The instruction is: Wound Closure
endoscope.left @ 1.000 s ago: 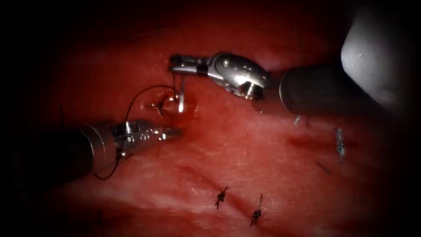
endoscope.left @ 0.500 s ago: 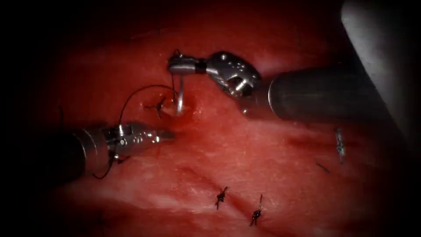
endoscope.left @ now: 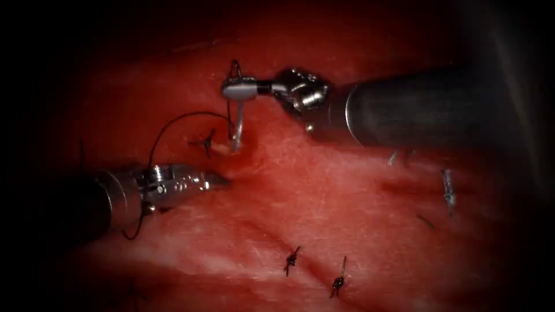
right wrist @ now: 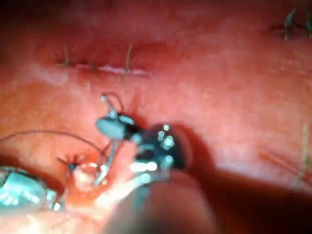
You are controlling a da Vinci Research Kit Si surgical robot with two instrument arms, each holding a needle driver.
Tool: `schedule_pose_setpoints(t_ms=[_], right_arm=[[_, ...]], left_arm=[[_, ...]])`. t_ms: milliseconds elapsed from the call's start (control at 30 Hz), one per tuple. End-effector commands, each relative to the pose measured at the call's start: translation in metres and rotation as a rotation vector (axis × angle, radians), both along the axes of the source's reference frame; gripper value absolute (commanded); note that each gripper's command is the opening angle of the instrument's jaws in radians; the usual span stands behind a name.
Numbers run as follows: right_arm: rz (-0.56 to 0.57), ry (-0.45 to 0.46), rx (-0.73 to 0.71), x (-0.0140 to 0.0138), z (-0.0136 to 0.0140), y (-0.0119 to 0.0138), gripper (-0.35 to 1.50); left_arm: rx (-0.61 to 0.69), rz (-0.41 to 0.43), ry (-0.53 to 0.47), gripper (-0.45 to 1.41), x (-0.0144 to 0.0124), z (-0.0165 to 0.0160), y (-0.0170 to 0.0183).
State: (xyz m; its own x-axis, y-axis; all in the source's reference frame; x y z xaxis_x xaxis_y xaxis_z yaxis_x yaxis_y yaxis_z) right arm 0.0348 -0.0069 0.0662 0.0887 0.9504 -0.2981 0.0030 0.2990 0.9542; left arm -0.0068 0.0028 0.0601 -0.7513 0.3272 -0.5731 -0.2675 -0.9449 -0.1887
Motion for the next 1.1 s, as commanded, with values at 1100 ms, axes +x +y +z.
schedule_pose_setpoints(t_ms=[1100], right_arm=[[-0.030, 0.170, 0.216, 0.0027, -0.0020, -0.0023, -0.35]], left_arm=[[0.000, -0.001, 0.000, -0.23, -0.0007, 0.0008, 0.0000]])
